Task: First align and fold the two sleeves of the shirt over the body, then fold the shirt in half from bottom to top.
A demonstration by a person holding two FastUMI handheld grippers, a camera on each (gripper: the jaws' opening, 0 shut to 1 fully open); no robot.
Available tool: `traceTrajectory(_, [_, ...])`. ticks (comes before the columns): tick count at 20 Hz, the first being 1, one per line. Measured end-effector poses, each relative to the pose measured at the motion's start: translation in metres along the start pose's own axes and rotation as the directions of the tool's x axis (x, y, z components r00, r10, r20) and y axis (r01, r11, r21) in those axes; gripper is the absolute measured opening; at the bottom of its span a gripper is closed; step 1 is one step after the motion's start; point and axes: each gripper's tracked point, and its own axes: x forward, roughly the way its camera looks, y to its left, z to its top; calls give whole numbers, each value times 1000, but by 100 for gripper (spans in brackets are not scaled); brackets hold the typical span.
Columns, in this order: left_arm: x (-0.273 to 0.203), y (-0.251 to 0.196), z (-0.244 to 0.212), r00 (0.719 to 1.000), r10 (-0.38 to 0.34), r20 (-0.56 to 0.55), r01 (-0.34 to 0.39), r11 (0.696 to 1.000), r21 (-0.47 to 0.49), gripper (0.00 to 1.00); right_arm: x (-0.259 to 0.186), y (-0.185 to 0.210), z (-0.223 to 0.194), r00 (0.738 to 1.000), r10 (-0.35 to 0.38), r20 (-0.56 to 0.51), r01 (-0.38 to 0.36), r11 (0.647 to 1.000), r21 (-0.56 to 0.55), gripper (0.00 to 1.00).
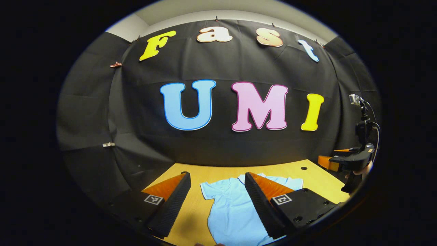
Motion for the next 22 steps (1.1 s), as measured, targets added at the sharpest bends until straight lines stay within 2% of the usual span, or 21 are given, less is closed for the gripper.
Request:
traceTrajectory(4, [19,-5,-3,999,33,-26,-33,999,-4,100,60,-21,-20,997,1,-75,0,1000,16,97])
traceTrajectory(8, [39,-12,-2,997,64,-43,-64,998,-18,100,112,-39,-62,981,-3,-195,14,998,56,97])
traceTrajectory(12, [56,-6,-23,988,101,-119,-106,994,-35,100,159,-53,-121,938,-4,-347,38,995,89,98])
traceTrajectory(13, [58,-4,-30,984,115,-135,-121,992,-32,100,171,-56,-135,929,-6,-369,42,995,90,94])
traceTrajectory(16, [63,-1,-44,975,135,-174,-144,989,-40,100,200,-64,-166,908,-13,-420,43,997,61,98])
traceTrajectory(17, [64,0,-52,972,136,-190,-149,987,-56,100,209,-66,-182,893,-17,-449,46,998,53,94])
traceTrajectory(19, [66,2,-63,964,149,-219,-171,981,-86,100,221,-71,-208,866,-20,-500,59,996,62,98])
traceTrajectory(22, [69,4,-75,954,169,-249,-198,975,-96,100,236,-78,-214,870,-35,-492,81,994,73,98])
